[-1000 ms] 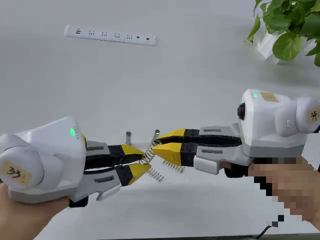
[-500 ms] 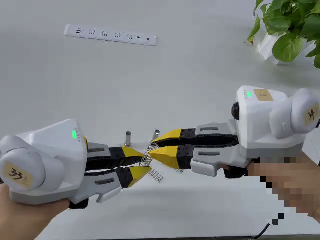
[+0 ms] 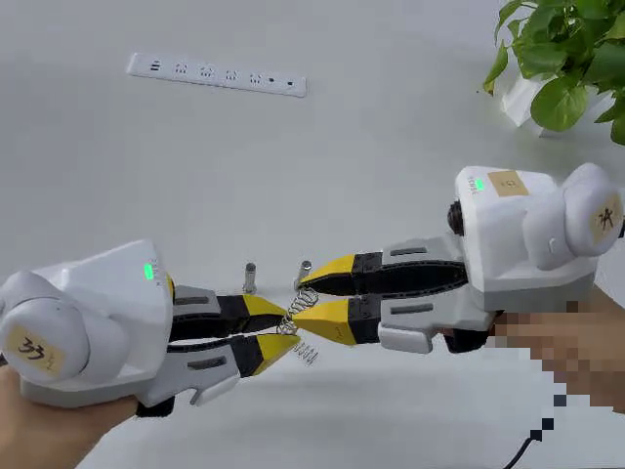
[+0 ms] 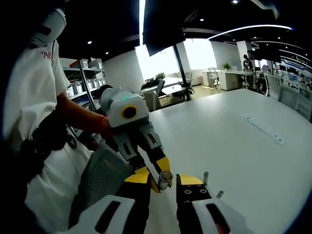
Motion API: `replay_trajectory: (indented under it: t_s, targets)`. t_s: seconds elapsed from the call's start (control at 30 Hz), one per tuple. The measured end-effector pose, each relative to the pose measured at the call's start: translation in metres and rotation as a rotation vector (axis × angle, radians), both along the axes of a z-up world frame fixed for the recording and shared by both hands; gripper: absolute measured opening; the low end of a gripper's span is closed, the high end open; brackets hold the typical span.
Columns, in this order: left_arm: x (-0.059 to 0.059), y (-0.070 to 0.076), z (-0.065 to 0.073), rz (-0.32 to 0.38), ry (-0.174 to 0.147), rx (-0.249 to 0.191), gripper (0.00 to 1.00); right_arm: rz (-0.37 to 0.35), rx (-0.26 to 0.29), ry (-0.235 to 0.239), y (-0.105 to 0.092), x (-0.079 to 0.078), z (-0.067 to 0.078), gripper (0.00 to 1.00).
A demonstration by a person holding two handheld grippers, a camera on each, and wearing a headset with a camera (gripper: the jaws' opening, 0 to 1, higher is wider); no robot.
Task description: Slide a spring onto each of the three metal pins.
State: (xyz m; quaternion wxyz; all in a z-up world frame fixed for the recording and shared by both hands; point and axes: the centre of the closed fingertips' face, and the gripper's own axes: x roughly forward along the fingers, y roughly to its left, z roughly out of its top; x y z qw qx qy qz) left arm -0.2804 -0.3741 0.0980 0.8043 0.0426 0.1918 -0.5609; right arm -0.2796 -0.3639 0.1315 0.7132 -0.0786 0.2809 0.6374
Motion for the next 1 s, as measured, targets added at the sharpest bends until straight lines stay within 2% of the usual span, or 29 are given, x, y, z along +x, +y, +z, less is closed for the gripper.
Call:
replay_trajectory:
  t_s: [0.1, 0.33, 0.63, 0.8, 1.0]
  targets:
    - [0.000, -0.001, 0.001, -0.003, -0.002, -0.005, 0.07, 0.064, -0.046, -0.021, -0.001, 0.000, 0.003, 0.18]
    - [0.000, -0.003, 0.002, -0.012, -0.008, -0.015, 0.07, 0.292, -0.202, -0.091, 0.003, -0.007, 0.000, 0.17]
    - [-0.002, -0.004, 0.003, -0.020, -0.013, -0.027, 0.07, 0.480, -0.357, -0.124, -0.003, -0.003, -0.010, 0.14]
    - [-0.003, -0.006, 0.004, -0.026, -0.016, -0.031, 0.07, 0.552, -0.399, -0.120, -0.003, -0.007, -0.011, 0.12]
    - [-0.003, -0.007, 0.005, -0.028, -0.017, -0.036, 0.07, 0.587, -0.416, -0.114, -0.001, -0.010, -0.012, 0.10]
